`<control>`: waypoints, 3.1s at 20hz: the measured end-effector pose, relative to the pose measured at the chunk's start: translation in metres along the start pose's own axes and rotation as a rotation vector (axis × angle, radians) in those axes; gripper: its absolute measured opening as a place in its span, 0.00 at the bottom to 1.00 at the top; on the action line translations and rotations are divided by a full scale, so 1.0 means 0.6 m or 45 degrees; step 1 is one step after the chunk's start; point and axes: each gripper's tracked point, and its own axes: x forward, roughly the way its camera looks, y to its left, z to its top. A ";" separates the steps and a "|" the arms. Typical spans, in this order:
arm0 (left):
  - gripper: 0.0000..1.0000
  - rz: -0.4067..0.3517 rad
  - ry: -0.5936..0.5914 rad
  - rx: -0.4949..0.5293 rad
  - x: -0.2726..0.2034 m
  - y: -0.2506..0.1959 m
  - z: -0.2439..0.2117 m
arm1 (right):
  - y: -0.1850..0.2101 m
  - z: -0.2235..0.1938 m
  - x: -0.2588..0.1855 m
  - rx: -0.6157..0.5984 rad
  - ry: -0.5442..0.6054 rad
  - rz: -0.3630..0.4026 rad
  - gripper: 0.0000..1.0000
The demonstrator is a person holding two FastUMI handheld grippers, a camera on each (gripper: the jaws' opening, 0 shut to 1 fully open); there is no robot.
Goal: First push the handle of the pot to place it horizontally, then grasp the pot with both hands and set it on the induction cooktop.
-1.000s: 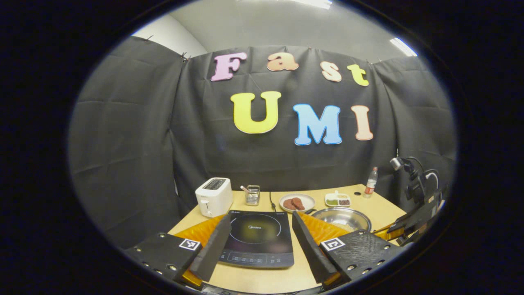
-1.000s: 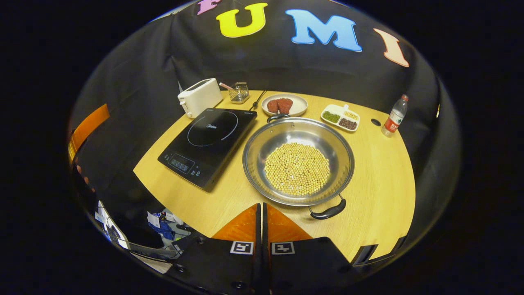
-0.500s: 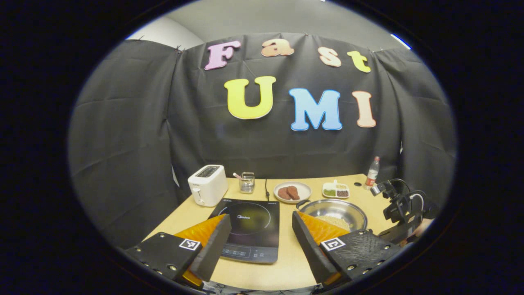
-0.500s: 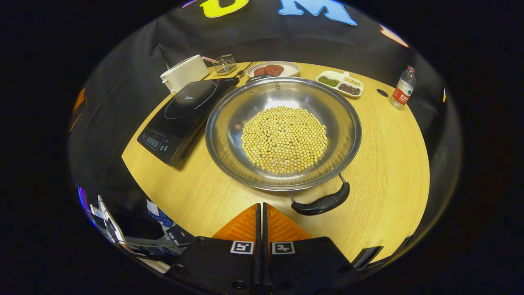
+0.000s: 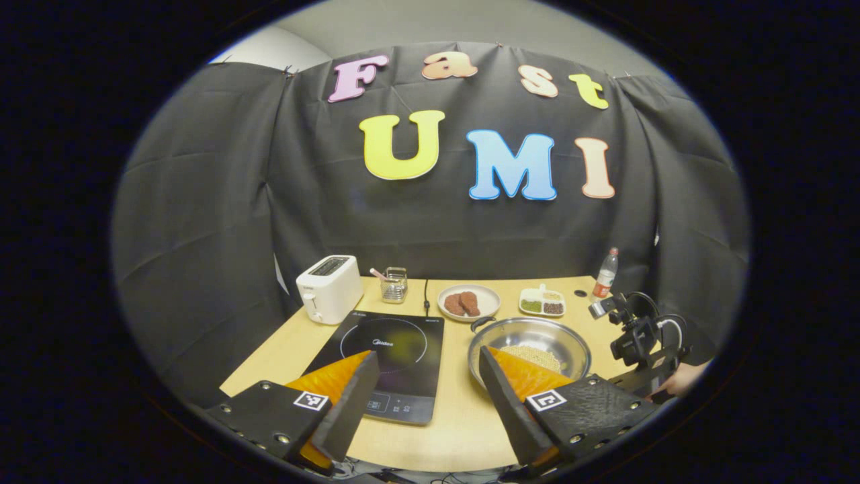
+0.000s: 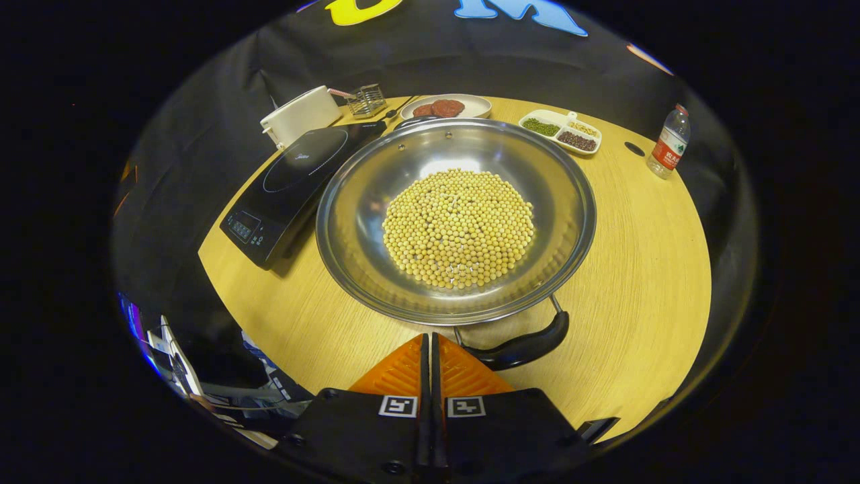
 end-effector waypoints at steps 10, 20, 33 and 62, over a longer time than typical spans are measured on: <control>0.91 -0.008 0.033 0.036 0.021 -0.056 -0.005 | -0.087 0.001 -0.007 0.058 0.006 -0.072 0.02; 0.91 0.029 0.059 0.032 0.055 -0.113 -0.011 | -0.177 0.031 -0.005 0.060 0.016 -0.108 0.02; 0.90 0.155 0.090 0.016 0.073 -0.164 -0.005 | -0.259 0.064 -0.001 0.239 -0.030 -0.046 0.02; 0.89 -0.556 0.325 -0.127 0.342 -0.149 -0.098 | -0.280 0.139 -0.116 0.666 -0.457 -0.385 0.98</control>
